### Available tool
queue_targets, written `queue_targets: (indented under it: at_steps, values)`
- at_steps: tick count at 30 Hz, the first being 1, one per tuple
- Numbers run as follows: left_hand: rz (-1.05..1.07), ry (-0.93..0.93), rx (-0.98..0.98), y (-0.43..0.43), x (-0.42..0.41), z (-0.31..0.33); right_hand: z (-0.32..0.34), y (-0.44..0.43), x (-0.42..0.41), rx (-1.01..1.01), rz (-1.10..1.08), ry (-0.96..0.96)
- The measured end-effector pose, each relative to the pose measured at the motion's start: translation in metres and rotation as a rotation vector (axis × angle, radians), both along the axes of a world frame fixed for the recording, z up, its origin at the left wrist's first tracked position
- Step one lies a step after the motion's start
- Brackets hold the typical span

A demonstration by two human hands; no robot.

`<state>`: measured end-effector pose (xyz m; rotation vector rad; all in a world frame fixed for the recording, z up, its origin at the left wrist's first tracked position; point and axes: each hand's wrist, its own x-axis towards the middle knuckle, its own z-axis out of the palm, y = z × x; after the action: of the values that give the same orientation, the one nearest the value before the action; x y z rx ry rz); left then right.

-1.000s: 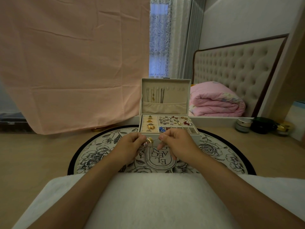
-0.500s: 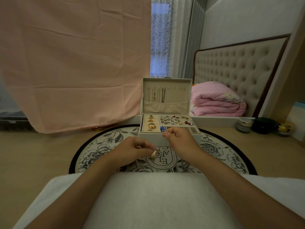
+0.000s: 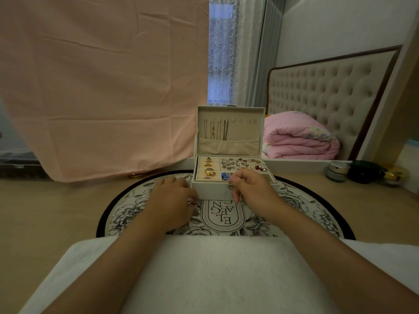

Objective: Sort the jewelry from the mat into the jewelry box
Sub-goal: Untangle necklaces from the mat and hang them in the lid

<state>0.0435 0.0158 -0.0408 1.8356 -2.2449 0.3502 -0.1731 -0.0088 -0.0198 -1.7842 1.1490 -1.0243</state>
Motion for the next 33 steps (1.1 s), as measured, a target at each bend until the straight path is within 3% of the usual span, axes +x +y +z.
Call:
queue_targets:
  at_steps: [6, 11, 13, 16, 20, 27, 29, 33]
  values:
    - [-0.051, 0.539, -0.05, 0.006, -0.014, 0.007, 0.006, 0.004, 0.0, 0.064, 0.095, -0.044]
    - [-0.334, 1.11, 0.333, 0.014, -0.04, 0.017, 0.008, 0.003, -0.002, 0.101, 0.182, -0.041]
    - [-0.36, 1.257, 0.413, 0.013, -0.048, 0.014, 0.01, 0.004, -0.004, 0.088, 0.177, 0.011]
    - [-0.3, 1.254, 0.46, 0.008, -0.049, 0.014, 0.016, 0.002, -0.01, 0.069, 0.161, 0.101]
    - [-0.253, 1.071, 0.497, 0.003, -0.047, 0.019, 0.024, -0.003, -0.018, 0.019, 0.165, 0.199]
    - [-0.225, 1.071, 0.464, -0.014, -0.04, 0.042, 0.024, -0.018, -0.042, 0.048, 0.004, 0.008]
    - [-0.271, 1.164, 0.466, -0.019, -0.04, 0.047, 0.023, -0.023, -0.05, 0.011, -0.019, 0.052]
    - [-0.354, 1.538, 0.474, -0.03, -0.045, 0.052, 0.027, -0.031, -0.066, -0.002, -0.057, 0.034]
